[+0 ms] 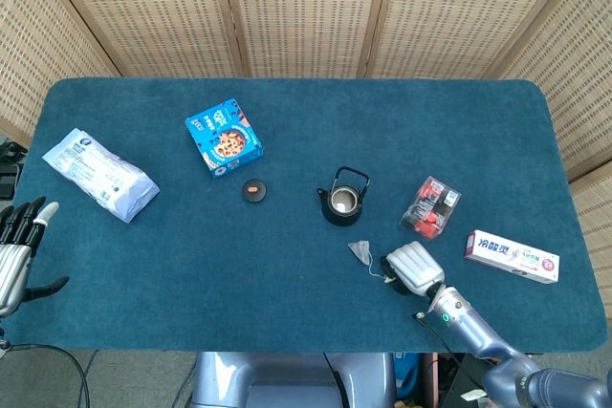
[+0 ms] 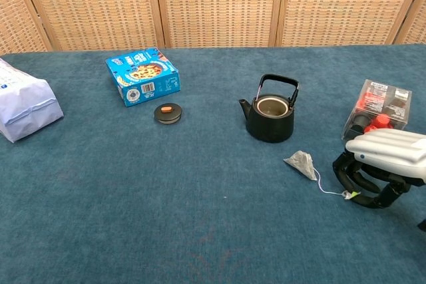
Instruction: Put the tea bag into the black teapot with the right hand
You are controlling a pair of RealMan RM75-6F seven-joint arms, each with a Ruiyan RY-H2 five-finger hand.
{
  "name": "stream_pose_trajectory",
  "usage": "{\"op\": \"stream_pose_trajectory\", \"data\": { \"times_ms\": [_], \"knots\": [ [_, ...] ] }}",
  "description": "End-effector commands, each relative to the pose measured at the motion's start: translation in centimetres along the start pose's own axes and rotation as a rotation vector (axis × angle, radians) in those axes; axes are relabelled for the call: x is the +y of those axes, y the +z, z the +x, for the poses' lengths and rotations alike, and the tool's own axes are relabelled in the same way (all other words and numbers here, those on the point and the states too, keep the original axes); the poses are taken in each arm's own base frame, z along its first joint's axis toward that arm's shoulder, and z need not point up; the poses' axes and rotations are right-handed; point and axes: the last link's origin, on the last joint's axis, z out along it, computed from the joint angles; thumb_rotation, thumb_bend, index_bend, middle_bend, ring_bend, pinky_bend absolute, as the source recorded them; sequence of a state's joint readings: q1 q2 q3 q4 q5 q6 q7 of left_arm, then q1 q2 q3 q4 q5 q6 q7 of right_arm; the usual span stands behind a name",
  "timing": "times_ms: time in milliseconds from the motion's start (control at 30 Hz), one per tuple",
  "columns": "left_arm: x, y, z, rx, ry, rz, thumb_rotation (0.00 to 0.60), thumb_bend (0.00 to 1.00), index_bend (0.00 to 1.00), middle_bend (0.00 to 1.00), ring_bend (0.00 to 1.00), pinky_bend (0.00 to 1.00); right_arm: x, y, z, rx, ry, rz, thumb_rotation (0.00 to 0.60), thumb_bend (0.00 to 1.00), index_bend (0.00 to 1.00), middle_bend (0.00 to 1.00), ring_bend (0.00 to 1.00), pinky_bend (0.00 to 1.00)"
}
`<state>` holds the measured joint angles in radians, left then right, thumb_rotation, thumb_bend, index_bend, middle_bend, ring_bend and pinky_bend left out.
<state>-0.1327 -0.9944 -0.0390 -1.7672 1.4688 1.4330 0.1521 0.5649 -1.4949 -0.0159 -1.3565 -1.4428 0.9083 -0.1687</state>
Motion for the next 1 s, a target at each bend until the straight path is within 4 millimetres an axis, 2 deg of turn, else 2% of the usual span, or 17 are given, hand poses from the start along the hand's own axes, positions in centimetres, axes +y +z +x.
{"op": "stream_pose_trajectory", "data": {
  "times_ms": [33,500,1000],
  "knots": [
    [0.0,0.0,0.0,0.000,0.000,-0.001,0.600,0.07,0.00,0.00,0.00,0.00,0.0,0.0,0.0,0.001,0.003,-0.001,0.600,0.54,0.64,0.84,0.83,0.87],
    [0.0,0.0,0.0,0.002,-0.001,-0.001,0.600,0.07,0.00,0.00,0.00,0.00,0.3,-0.5,1.2,0.051,0.017,-0.009,0.600,0.57,0.67,0.84,0.84,0.87],
    [0.4,0.0,-0.5,-0.008,-0.016,-0.015,0.600,0.07,0.00,0.00,0.00,0.00,-0.2,-2.7,7.3,0.212,-0.019,0.027,0.600,0.57,0.67,0.84,0.84,0.87]
  ]
}}
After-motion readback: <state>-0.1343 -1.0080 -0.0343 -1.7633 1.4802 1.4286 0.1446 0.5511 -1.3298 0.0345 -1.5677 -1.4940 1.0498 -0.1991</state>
